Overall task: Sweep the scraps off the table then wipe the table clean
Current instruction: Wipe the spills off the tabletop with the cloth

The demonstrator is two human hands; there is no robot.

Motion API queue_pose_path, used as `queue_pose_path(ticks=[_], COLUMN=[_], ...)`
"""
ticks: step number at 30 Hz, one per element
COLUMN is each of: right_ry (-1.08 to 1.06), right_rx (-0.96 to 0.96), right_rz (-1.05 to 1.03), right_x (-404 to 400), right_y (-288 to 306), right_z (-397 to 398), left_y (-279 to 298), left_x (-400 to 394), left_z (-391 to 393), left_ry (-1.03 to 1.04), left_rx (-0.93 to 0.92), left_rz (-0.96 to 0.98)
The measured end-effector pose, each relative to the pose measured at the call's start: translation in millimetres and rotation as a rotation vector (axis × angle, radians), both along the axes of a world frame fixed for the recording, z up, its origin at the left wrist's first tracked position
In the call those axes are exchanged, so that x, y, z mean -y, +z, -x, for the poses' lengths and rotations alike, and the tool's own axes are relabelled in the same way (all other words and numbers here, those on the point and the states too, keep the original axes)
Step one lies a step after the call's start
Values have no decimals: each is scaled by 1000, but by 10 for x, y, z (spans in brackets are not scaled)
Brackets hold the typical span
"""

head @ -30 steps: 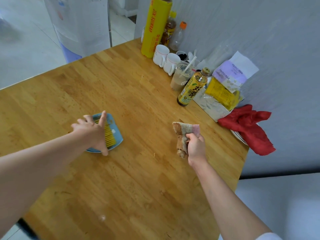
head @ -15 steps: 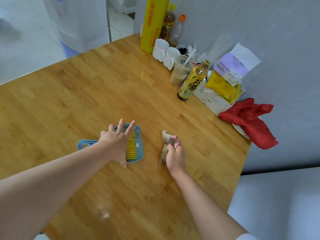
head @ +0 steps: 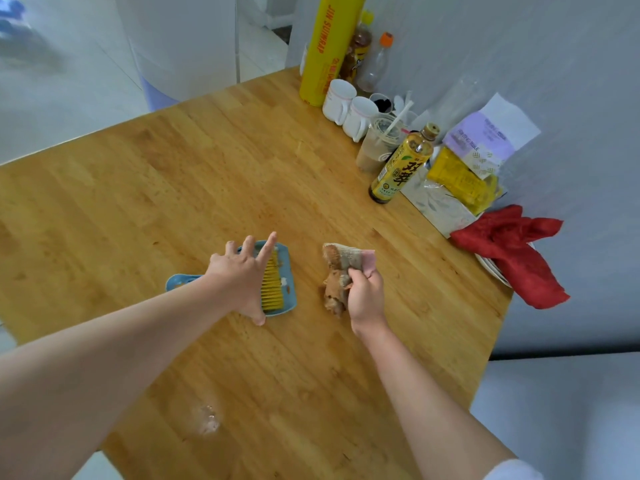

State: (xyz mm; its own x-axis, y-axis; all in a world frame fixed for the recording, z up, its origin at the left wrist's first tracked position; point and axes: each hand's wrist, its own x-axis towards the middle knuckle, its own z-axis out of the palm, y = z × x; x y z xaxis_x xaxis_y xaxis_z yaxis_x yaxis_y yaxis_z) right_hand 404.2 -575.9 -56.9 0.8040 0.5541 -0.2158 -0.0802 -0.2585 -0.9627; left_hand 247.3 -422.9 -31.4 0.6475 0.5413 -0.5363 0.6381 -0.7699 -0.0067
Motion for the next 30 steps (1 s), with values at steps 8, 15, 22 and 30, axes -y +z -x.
queue_pose_path(ticks=[8,15,22,30], right_ry=[-41,-260,-308,475], right_rx=[21,326,386,399], right_rz=[40,266,742,486], right_x=[313,1146,1430,568], right_y=[187,371,-76,-237], right_z=[-265,-1120,-1590,-1457], left_y=[273,314,0,-11], left_x=[-473,-259,156,-200], left_z=[295,-524,-1637,-2310], left_ry=[334,49,-81,-19], left_rx=[-255,-24,89,82], left_rz=[7,28,228,100])
